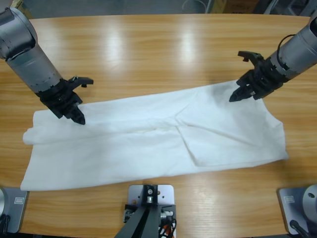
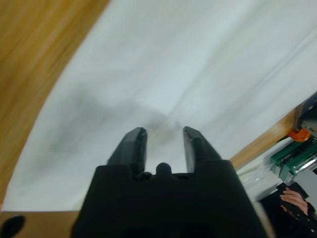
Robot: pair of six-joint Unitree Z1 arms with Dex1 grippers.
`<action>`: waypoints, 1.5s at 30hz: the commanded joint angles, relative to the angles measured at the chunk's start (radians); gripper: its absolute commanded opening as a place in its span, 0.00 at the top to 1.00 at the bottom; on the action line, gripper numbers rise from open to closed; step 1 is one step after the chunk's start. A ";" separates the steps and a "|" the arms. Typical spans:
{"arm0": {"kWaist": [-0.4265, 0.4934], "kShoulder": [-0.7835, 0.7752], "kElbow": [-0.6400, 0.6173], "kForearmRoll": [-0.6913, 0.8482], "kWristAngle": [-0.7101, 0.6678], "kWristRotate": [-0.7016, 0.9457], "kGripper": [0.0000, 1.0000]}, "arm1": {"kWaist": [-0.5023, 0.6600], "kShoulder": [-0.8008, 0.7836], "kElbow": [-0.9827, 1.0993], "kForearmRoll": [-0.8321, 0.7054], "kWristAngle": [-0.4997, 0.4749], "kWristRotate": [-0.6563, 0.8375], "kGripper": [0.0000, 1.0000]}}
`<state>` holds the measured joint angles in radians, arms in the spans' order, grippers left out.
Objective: Fold clothes
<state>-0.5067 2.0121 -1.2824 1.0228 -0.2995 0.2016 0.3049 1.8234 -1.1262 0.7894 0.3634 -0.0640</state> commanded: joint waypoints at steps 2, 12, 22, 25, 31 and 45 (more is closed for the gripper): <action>-0.019 0.109 0.004 -0.022 0.044 -0.007 1.00 | 0.003 0.007 0.026 -0.010 -0.018 0.002 0.65; -0.053 0.014 0.040 0.052 0.027 -0.002 1.00 | -0.019 0.004 0.030 -0.012 -0.021 0.009 0.65; -0.131 0.014 -0.004 0.154 -0.051 -0.004 1.00 | -0.020 0.003 0.033 -0.012 -0.021 0.013 0.65; -0.162 0.076 -0.040 0.194 -0.056 -0.003 1.00 | -0.022 -0.008 0.034 -0.012 -0.021 0.014 0.65; -0.157 0.049 -0.044 0.222 -0.096 -0.004 1.00 | -0.035 -0.018 0.036 -0.012 -0.020 0.020 0.63; -0.115 0.073 -0.052 0.045 0.043 -0.130 1.00 | -0.040 0.103 0.021 -0.077 -0.028 0.009 0.38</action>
<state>-0.5402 1.9383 -1.3302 1.1268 -0.2729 0.0852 0.2807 1.8163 -1.1181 0.7440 0.3630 -0.0475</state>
